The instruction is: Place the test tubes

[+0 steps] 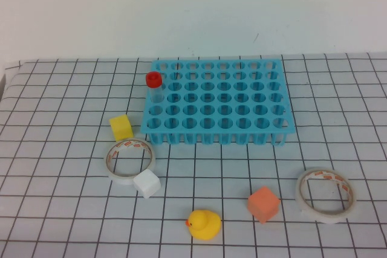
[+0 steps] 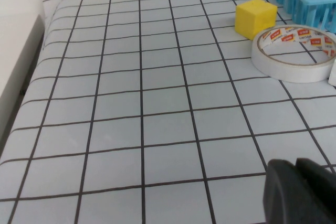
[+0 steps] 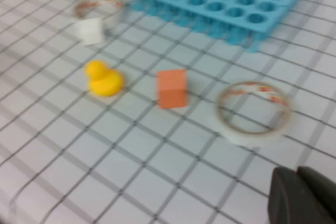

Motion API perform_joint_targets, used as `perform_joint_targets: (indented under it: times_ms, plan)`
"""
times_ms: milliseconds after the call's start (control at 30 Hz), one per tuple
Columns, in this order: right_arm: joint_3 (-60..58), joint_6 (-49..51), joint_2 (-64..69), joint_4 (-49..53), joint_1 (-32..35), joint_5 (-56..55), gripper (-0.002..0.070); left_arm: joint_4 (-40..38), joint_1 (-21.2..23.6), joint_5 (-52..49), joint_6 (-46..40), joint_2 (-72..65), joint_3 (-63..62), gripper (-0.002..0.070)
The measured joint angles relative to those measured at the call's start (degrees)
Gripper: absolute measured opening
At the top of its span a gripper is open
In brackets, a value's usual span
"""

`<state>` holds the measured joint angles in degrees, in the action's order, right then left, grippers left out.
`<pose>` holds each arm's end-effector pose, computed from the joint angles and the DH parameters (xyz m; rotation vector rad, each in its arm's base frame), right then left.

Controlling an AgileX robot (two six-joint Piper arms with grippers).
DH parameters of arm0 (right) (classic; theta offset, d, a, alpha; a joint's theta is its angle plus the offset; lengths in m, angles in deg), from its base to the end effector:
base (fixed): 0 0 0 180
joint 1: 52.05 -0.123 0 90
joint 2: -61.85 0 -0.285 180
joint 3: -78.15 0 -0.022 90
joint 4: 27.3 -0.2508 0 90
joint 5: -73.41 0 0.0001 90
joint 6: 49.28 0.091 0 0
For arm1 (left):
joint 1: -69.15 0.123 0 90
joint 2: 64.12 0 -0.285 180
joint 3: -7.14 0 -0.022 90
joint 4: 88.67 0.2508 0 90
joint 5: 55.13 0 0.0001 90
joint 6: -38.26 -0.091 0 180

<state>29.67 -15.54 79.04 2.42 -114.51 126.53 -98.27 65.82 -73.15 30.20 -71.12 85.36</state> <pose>0.0426 0.0036 0.2954 -0.5602 1.9169 0.4703 0.0534 -0.0078 0.1800 0.0723 1.7971 -0.1014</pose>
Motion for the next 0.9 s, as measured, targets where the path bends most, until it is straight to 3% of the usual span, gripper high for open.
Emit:
perform_joint_targets:
  times_ms: [133,533,667,900]
  plan:
    - [0.0,0.0,0.0,0.0,8.97,0.0,-0.0001,0.0,0.0,0.0,0.0,0.0,0.0,-0.0001]
    - [0.0,0.55,0.0,-0.34,52.66,-0.82,-0.0001,0.0,0.0,0.0,0.0,0.0,0.0,-0.0001]
    - [0.0,1.45,0.0,-1.72,58.27,-2.56,-0.0001,0.0,0.0,0.0,0.0,0.0,0.0,-0.0001]
    - [0.0,1.97,0.0,-2.03,59.19,-3.02,-0.0001,0.0,0.0,0.0,0.0,0.0,0.0,-0.0001]
